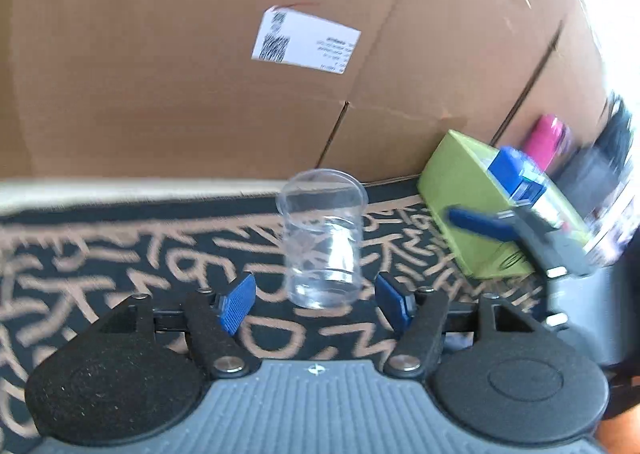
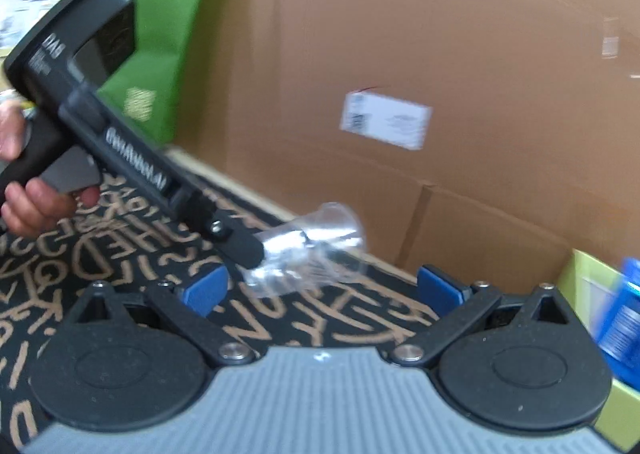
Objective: Organize objects
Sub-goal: 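Grasp the clear plastic cup with the left tool, then carry the plastic cup into the lime-green box and open the left tool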
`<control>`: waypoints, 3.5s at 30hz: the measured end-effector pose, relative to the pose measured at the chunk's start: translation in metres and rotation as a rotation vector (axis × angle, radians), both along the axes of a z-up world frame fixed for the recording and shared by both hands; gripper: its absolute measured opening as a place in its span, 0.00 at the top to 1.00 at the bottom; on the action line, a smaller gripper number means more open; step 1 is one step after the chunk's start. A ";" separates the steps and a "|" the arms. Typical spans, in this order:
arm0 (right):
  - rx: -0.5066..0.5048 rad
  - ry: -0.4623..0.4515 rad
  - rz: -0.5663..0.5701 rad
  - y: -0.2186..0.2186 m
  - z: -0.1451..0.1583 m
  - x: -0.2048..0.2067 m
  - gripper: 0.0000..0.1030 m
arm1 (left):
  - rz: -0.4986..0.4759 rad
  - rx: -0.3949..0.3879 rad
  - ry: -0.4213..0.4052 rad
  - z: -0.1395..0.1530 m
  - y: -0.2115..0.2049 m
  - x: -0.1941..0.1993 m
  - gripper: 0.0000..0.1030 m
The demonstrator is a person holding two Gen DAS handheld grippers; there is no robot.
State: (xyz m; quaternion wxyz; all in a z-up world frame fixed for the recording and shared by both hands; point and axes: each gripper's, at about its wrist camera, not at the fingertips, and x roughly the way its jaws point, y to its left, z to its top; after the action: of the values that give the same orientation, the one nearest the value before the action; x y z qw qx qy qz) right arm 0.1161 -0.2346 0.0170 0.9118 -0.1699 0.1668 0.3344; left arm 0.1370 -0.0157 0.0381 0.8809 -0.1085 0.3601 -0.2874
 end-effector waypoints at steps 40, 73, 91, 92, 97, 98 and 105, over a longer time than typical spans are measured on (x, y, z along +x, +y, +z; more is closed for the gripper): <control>0.049 0.167 -0.166 0.062 -0.010 0.032 0.61 | 0.225 -0.192 0.046 -0.016 0.027 0.042 0.59; -0.054 0.122 -0.363 0.037 -0.008 0.039 0.71 | 0.138 -0.210 0.059 -0.012 -0.006 0.051 0.43; 0.062 0.011 -0.368 0.003 0.035 -0.007 0.87 | 0.116 -0.146 -0.176 0.043 -0.038 -0.016 0.55; 0.065 -0.002 -0.368 -0.002 0.038 -0.006 0.87 | 0.124 -0.150 -0.185 0.046 -0.040 -0.018 0.55; 0.123 -0.049 -0.404 -0.026 0.058 -0.015 0.87 | 0.084 -0.128 -0.227 0.075 -0.068 -0.021 0.55; 0.144 -0.053 -0.415 -0.034 0.062 -0.016 0.87 | 0.076 -0.117 -0.236 0.081 -0.076 -0.020 0.55; 0.257 -0.093 -0.541 -0.106 0.081 -0.029 0.87 | -0.045 -0.067 -0.288 0.106 -0.154 -0.018 0.54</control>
State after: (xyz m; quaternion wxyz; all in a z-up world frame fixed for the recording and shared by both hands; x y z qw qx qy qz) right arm 0.0871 -0.3406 0.0975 0.9885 -0.0176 0.1204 0.0894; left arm 0.1191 -0.1695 0.1446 0.9128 -0.0873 0.2224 -0.3313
